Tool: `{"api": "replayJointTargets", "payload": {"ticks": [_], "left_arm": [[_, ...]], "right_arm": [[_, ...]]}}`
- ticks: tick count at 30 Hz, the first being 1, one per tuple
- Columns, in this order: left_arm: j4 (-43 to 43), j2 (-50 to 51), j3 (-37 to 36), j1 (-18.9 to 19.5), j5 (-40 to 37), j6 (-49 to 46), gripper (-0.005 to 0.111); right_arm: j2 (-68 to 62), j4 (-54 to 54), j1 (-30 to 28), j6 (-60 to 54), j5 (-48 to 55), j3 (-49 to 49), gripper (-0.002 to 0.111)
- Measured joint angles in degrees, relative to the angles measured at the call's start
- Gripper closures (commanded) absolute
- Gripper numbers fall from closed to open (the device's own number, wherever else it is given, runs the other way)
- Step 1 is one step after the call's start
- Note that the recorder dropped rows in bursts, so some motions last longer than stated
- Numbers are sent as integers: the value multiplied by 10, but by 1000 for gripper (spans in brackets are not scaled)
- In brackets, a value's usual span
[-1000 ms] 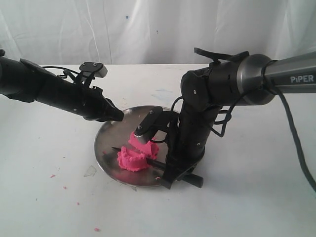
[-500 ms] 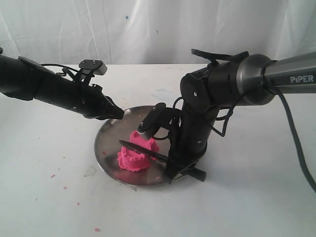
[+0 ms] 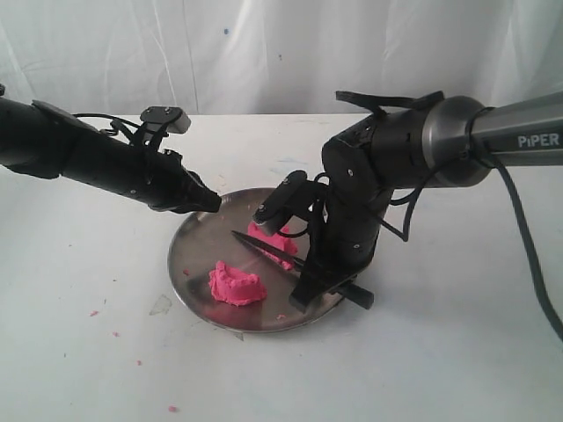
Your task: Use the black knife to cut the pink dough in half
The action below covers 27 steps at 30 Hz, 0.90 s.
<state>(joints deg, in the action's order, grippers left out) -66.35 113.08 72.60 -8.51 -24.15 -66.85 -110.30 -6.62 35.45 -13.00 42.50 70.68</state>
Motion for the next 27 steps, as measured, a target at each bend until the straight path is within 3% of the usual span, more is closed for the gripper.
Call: {"api": "replayJointTargets", "payload": {"ticks": [10, 19, 23, 27], "left_arm": [[48, -99, 0, 2, 18, 22, 107], [104, -175, -10, 3, 32, 65, 107], [108, -223, -38, 3, 40, 68, 107], [108, -255, -67, 3, 42, 68, 107]], "right_arm": [[58, 143, -7, -28, -36, 0, 108], [148, 338, -87, -5, -121, -56, 108], [130, 541, -138, -86, -137, -107, 108], [84, 599, -145, -104, -131, -108, 108]]}}
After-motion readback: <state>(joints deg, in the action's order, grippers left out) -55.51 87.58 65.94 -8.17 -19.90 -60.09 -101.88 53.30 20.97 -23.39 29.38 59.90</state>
